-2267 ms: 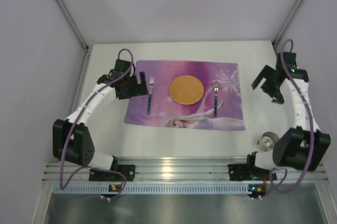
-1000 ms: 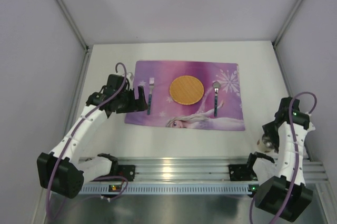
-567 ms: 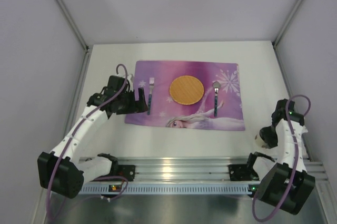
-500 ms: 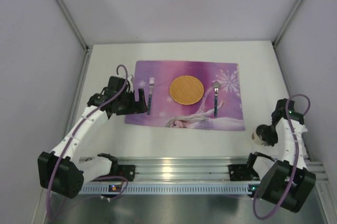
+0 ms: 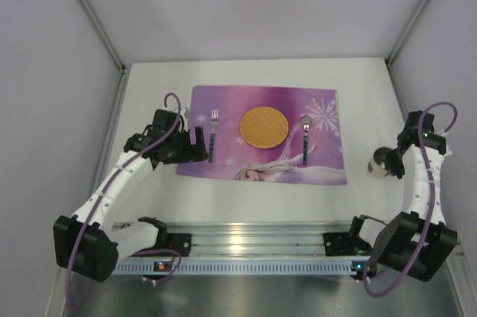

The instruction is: Set the dinner table for one person

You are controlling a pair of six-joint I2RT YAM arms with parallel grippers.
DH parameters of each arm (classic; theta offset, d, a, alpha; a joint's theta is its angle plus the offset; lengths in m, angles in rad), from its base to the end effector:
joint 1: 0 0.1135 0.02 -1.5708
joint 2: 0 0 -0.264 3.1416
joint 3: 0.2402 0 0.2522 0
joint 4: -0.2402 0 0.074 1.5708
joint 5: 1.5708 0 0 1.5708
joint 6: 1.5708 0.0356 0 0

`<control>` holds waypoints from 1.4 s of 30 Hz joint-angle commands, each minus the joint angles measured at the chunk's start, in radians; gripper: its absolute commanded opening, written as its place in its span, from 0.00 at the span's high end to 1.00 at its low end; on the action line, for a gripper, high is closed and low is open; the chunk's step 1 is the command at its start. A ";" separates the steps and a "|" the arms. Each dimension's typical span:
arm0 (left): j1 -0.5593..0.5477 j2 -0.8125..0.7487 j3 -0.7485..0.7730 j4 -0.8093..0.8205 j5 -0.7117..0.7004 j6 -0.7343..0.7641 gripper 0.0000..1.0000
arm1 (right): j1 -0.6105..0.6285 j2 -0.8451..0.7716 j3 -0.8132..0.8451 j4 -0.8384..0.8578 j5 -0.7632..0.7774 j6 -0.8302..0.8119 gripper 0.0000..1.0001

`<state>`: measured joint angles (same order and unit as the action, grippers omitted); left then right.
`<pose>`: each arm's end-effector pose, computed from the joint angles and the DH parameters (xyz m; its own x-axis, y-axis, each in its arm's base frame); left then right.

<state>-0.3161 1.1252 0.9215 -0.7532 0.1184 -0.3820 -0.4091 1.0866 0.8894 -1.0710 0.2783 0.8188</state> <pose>0.2090 -0.0728 0.2715 -0.8601 -0.1081 -0.4985 0.0568 0.9509 -0.3043 0.1625 -0.0811 0.2547 -0.2641 0.8799 -0.3951 0.9522 0.3030 0.0385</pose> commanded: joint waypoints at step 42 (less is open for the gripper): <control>-0.005 -0.041 -0.039 0.046 -0.270 -0.058 0.02 | 0.625 1.366 1.470 -0.084 0.000 -0.182 0.86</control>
<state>-0.3161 1.0691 0.8783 -0.7250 -0.1310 -0.4294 0.2138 2.4203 2.3508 -1.1210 0.2935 0.6258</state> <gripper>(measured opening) 0.985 0.110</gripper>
